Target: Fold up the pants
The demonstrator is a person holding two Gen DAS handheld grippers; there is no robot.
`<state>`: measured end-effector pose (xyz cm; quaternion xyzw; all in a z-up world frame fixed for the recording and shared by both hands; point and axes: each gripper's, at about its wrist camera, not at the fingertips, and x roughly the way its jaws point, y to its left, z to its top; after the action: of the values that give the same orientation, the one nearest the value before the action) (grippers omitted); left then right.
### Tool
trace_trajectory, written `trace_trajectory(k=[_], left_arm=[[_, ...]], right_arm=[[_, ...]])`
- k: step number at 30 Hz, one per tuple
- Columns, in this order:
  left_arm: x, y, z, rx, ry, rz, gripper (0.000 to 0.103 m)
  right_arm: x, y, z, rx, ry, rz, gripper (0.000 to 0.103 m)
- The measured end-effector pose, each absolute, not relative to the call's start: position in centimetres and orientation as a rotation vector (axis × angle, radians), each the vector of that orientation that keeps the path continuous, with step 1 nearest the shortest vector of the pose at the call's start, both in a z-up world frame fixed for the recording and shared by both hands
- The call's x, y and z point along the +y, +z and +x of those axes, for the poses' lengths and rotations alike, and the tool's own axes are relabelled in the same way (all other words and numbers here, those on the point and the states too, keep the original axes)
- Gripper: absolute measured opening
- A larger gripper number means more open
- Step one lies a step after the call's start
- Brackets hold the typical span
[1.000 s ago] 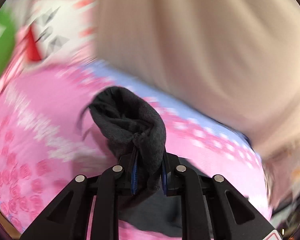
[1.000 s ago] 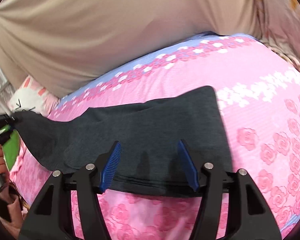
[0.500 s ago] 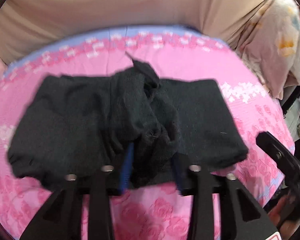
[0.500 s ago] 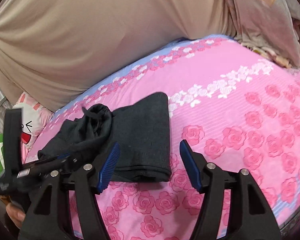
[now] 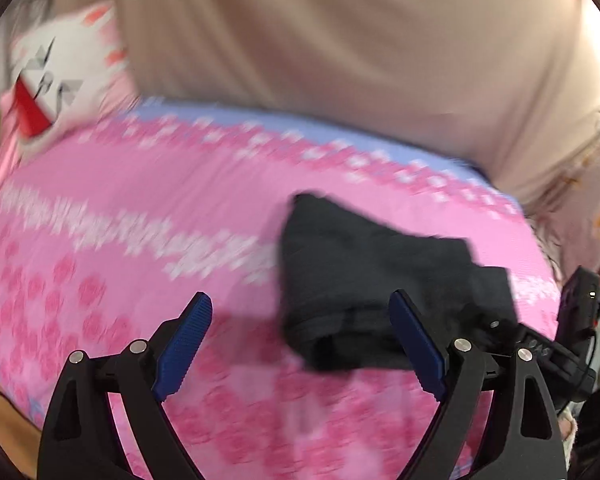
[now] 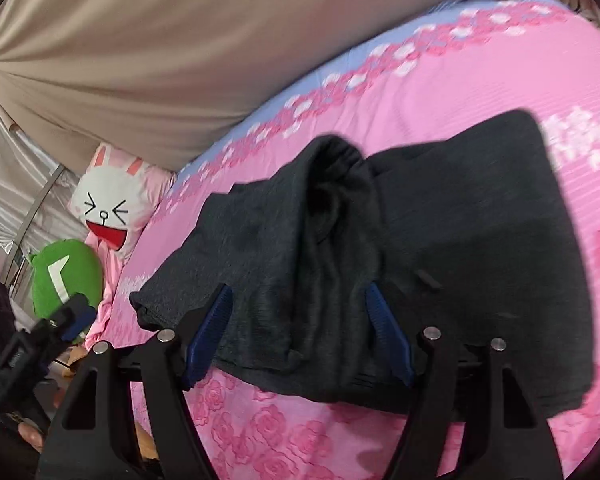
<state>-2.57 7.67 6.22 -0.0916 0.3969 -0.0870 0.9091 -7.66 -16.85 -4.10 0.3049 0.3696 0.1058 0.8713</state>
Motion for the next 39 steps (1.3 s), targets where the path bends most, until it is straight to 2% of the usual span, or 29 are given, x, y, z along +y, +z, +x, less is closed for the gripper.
trace_trajectory(k=[3,4,5,8,9,11,16,20,23,28,31,34,36,39], left_arm=[[9.8,4.3,-2.6,0.861,-0.162,-0.233,0.087],[10.2,3.9,-2.6,0.863,-0.161,-0.236,0.087],[10.4,3.6,-2.6,0.862,-0.158,-0.237,0.087],[10.7,3.2,-2.6,0.852,-0.153,-0.217,0.087],[10.8,3.1,-2.6,0.851,-0.155,-0.204,0.087],[10.4,2.9,-2.5,0.858,-0.168,-0.180,0.087],[9.8,2.3,-2.5,0.888,-0.172,-0.149,0.087],[10.3,2.5,-2.8,0.882,-0.155,-0.141,0.087],[10.3,2.3,-2.7,0.885,-0.151,-0.135,0.087],[8.2,1.3,-1.5,0.927,-0.184,-0.133,0.087],[6.1,1.6,-1.2,0.939,-0.229,-0.119,0.087],[3.9,2.5,-1.9,0.912,-0.276,-0.088,0.087],[2.7,2.9,-2.3,0.904,-0.295,-0.068,0.087],[0.9,3.1,-2.7,0.912,-0.339,-0.047,0.087]], right_arm=[[-15.5,-4.7,-6.9,0.796,0.147,0.579,0.068],[-15.4,-4.7,-6.9,0.787,0.134,0.576,0.062],[-15.1,-4.6,-6.9,0.791,0.114,0.560,0.042],[-14.9,-4.2,-6.7,0.794,0.129,0.570,0.026],[-14.8,-3.5,-6.6,0.788,0.138,0.563,0.016],[-14.4,-1.0,-6.4,0.746,0.170,0.537,0.013],[-12.6,7.6,-5.3,0.575,0.288,0.467,0.013],[-13.8,11.8,-7.7,0.433,0.232,0.387,0.013],[-17.0,8.8,-9.0,0.466,0.108,0.397,0.013],[-22.2,-2.0,-9.4,0.701,-0.083,0.508,0.012],[-23.2,-3.6,-10.2,0.690,-0.047,0.580,0.014],[-23.8,-3.4,-10.3,0.683,-0.047,0.582,0.026],[-24.2,-4.0,-9.8,0.717,-0.023,0.608,0.047],[-23.6,-5.0,-9.8,0.749,0.015,0.630,0.044]])
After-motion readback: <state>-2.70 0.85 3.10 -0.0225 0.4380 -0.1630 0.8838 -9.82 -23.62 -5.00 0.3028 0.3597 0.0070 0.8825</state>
